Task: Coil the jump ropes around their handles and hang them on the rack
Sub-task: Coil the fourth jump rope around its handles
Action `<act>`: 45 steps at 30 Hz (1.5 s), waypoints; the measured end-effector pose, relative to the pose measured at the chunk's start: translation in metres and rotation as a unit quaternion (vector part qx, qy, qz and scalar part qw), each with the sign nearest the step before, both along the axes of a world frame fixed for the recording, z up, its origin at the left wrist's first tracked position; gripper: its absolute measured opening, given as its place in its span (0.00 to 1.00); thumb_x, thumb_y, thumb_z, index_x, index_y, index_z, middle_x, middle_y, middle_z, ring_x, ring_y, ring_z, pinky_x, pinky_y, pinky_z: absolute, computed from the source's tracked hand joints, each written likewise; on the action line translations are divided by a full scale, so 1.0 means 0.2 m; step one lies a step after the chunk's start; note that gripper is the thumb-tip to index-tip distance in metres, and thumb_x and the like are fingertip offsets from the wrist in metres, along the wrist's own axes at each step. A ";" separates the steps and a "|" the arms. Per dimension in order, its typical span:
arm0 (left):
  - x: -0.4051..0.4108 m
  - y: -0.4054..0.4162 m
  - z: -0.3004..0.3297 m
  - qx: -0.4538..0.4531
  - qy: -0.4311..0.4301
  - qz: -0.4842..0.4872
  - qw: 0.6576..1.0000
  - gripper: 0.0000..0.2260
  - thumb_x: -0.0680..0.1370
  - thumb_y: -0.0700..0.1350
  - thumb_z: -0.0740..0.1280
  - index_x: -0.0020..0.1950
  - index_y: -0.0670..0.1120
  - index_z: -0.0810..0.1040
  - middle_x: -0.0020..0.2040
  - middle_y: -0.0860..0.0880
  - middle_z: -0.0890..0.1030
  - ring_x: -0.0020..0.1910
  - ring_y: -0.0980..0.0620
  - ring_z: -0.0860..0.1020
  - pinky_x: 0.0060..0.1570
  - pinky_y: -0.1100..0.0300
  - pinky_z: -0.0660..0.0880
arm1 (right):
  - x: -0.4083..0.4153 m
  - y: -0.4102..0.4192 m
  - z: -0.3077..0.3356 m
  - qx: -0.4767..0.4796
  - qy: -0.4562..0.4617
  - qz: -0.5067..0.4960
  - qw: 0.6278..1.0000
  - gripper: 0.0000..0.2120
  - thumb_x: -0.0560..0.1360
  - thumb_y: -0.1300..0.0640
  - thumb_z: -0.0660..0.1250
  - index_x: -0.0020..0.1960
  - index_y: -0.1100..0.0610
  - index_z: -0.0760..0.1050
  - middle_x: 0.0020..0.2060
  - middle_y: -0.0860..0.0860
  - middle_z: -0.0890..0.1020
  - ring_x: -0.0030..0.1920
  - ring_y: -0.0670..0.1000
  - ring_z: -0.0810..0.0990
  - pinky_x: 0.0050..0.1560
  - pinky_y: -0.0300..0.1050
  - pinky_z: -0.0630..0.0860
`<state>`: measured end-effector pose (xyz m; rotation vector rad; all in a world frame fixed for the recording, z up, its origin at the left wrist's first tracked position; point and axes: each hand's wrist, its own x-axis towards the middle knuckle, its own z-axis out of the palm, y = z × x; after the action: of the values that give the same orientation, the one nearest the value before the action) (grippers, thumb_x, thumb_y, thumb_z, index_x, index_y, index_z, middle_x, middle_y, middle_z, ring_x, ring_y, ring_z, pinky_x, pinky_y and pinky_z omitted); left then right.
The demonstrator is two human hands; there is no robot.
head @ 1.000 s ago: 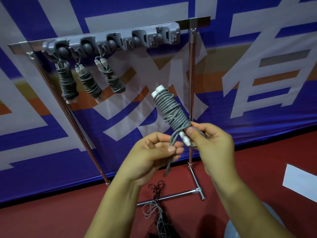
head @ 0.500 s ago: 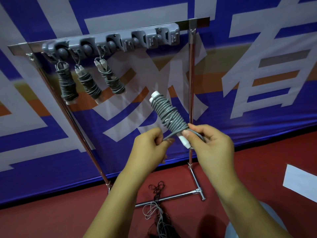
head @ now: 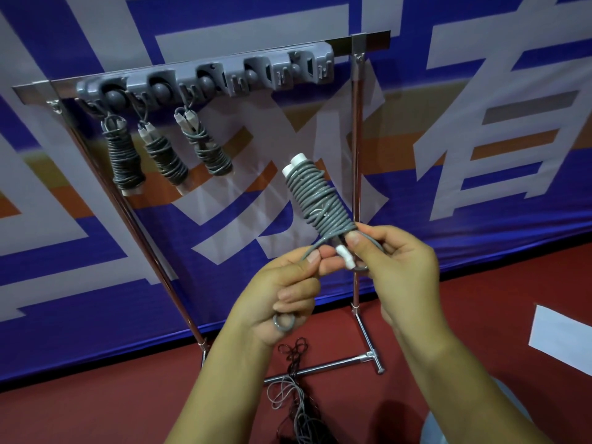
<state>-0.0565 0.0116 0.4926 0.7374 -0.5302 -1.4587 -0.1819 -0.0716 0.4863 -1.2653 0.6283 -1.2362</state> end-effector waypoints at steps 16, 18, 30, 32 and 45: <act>-0.03 0.01 0.04 -0.012 -0.240 0.092 0.966 0.06 0.74 0.44 0.67 0.42 0.43 0.82 0.33 0.47 0.81 0.27 0.56 0.75 0.30 0.66 0.73 | -0.01 0.02 0.04 0.038 0.001 0.035 0.999 0.12 0.72 0.66 0.70 0.37 0.51 0.83 0.38 0.53 0.85 0.41 0.54 0.85 0.39 0.45 0.81; -0.02 0.03 0.05 -0.028 -0.328 0.125 0.936 0.04 0.72 0.42 0.66 0.42 0.45 0.80 0.34 0.48 0.81 0.31 0.57 0.76 0.36 0.66 0.74 | -0.02 0.02 0.05 0.044 0.006 0.039 0.998 0.12 0.72 0.66 0.70 0.37 0.51 0.83 0.38 0.53 0.86 0.41 0.53 0.85 0.38 0.44 0.80; -0.05 0.07 0.05 -0.078 -0.490 0.264 0.827 0.03 0.67 0.47 0.70 0.39 0.50 0.79 0.35 0.57 0.81 0.37 0.61 0.77 0.41 0.68 0.74 | -0.08 0.08 0.11 0.150 -0.063 0.159 0.974 0.08 0.65 0.60 0.69 0.43 0.62 0.81 0.39 0.57 0.85 0.38 0.52 0.84 0.35 0.42 0.80; -0.05 0.07 0.04 -0.093 -0.465 0.279 0.835 0.04 0.66 0.45 0.73 0.38 0.52 0.80 0.35 0.58 0.81 0.36 0.62 0.78 0.39 0.70 0.73 | -0.09 0.08 0.11 0.185 -0.080 0.190 0.961 0.08 0.65 0.61 0.68 0.42 0.63 0.81 0.38 0.56 0.85 0.37 0.50 0.84 0.33 0.40 0.79; 0.01 0.10 0.04 -0.149 -0.363 0.201 0.897 0.19 0.62 0.44 0.77 0.51 0.54 0.83 0.52 0.46 0.83 0.52 0.45 0.80 0.50 0.59 0.77 | -0.04 0.09 0.11 0.235 -0.017 0.302 0.924 0.10 0.70 0.60 0.67 0.49 0.63 0.79 0.38 0.55 0.85 0.36 0.47 0.84 0.31 0.35 0.79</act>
<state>-0.0552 0.0316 0.5008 1.0663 -1.0723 -0.6577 -0.1896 -0.0534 0.5086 -0.9209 0.4223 -0.5455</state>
